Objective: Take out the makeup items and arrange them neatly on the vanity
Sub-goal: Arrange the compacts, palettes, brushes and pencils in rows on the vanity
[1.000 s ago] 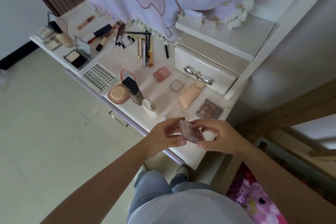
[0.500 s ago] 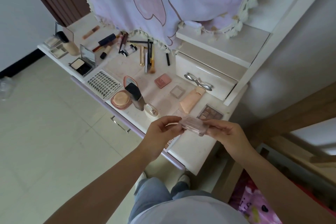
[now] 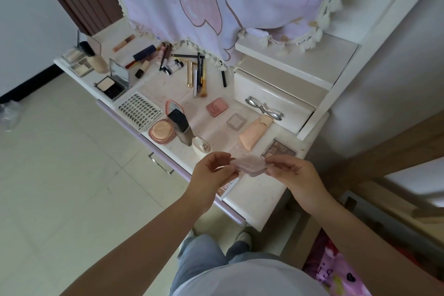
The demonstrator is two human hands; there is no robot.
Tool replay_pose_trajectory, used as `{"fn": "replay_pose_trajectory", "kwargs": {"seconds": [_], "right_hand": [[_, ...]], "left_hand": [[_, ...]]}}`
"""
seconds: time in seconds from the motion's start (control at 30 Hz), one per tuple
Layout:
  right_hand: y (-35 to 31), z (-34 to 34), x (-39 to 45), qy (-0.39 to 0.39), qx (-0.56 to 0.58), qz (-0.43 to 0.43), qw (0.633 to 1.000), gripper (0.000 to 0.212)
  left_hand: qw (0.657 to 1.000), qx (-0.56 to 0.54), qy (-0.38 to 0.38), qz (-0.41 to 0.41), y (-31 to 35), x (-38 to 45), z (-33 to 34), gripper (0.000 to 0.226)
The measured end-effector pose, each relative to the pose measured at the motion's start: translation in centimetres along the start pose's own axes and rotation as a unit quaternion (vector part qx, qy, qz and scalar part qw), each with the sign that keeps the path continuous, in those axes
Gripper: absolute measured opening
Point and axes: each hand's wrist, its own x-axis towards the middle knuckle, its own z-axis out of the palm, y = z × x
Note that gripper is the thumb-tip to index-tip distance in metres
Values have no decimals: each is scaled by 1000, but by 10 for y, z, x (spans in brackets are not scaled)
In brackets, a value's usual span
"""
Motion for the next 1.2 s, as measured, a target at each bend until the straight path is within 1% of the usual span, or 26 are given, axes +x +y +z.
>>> {"fn": "replay_pose_trajectory", "kwargs": {"seconds": [0.07, 0.1, 0.17, 0.2, 0.27, 0.33, 0.37, 0.4, 0.47, 0.5, 0.53, 0.57, 0.6, 0.63, 0.7, 0.77, 0.83, 0.87, 0.9, 0.97, 1.0, 1.03, 1.07, 1.13, 1.2], "right_hand": [[-2, 6, -2, 14, -35, -23, 999, 22], [-2, 8, -3, 18, -61, -35, 997, 25], [-3, 11, -5, 16, -111, -55, 992, 30], [-3, 12, -6, 8, -116, -61, 991, 31], [-5, 11, -6, -23, -113, -71, 991, 30], [-8, 7, -5, -35, -156, -109, 981, 30], [-10, 3, -4, -26, -200, -151, 968, 28], [-12, 0, -1, -19, -252, -202, 946, 25], [-17, -4, 4, -41, -331, -280, 900, 30], [-19, -5, 5, -49, -346, -296, 889, 32], [-21, -5, 6, -48, -358, -310, 879, 31], [-22, -6, 6, -41, -375, -327, 866, 30], [-23, -6, 6, -42, -393, -336, 855, 28], [-22, -7, 5, -40, -412, -345, 842, 26], [-15, -5, 4, -38, -460, -351, 815, 18], [-9, -3, 2, -50, -471, -349, 808, 17], [-4, -1, 1, -57, -461, -352, 812, 22], [-2, -2, 2, -63, -442, -342, 827, 26], [-1, -3, 1, -75, -407, -312, 855, 28], [-3, -6, 0, -122, -331, -198, 915, 30], [-4, -7, -1, -158, -294, -134, 933, 29], [-4, -8, -1, -187, -260, -86, 943, 28], [-4, -9, -2, -200, -242, -65, 947, 27], [-2, -10, -4, -198, -239, -66, 948, 28], [0, -8, -6, -200, -232, -71, 949, 39]], "left_hand": [[1000, -15, 15, -2, -2, -1, 2, 16], [1000, -14, 9, -1, -3, -2, 3, 18], [1000, 17, -21, 6, -5, -3, 3, 41], [999, 34, -25, 13, -6, -2, 3, 49], [999, 46, -11, 18, -4, 0, 2, 48], [999, 15, -29, 8, -2, 3, -2, 41], [998, -22, -61, -3, 0, 3, -4, 40], [993, -62, -100, -15, -1, 5, -7, 44], [979, -129, -154, -40, 0, 6, -10, 56], [975, -146, -161, -52, 1, 5, -10, 49], [975, -149, -157, -59, 0, 8, -10, 31], [977, -155, -128, -66, 3, 7, -8, 11], [983, -146, -95, -62, 0, 9, -8, 18], [984, -138, -82, -72, 0, 9, -6, 23], [989, -97, -87, -68, -2, 7, -4, 19], [992, -46, -98, -60, -5, 6, -3, 20], [994, -29, -92, -53, -5, 5, -3, 25], [995, -18, -90, -46, -8, 6, -5, 28], [995, -4, -90, -41, -8, 5, -5, 31], [993, 29, -114, -23, -9, 4, -7, 35], [990, 42, -130, -19, -11, 5, -8, 39], [988, 54, -143, -22, -12, 4, -8, 46], [986, 67, -153, -26, -13, 4, -8, 52], [983, 88, -160, -32, -15, 2, -8, 54], [980, 103, -164, -34, -18, 0, -7, 47]]}}
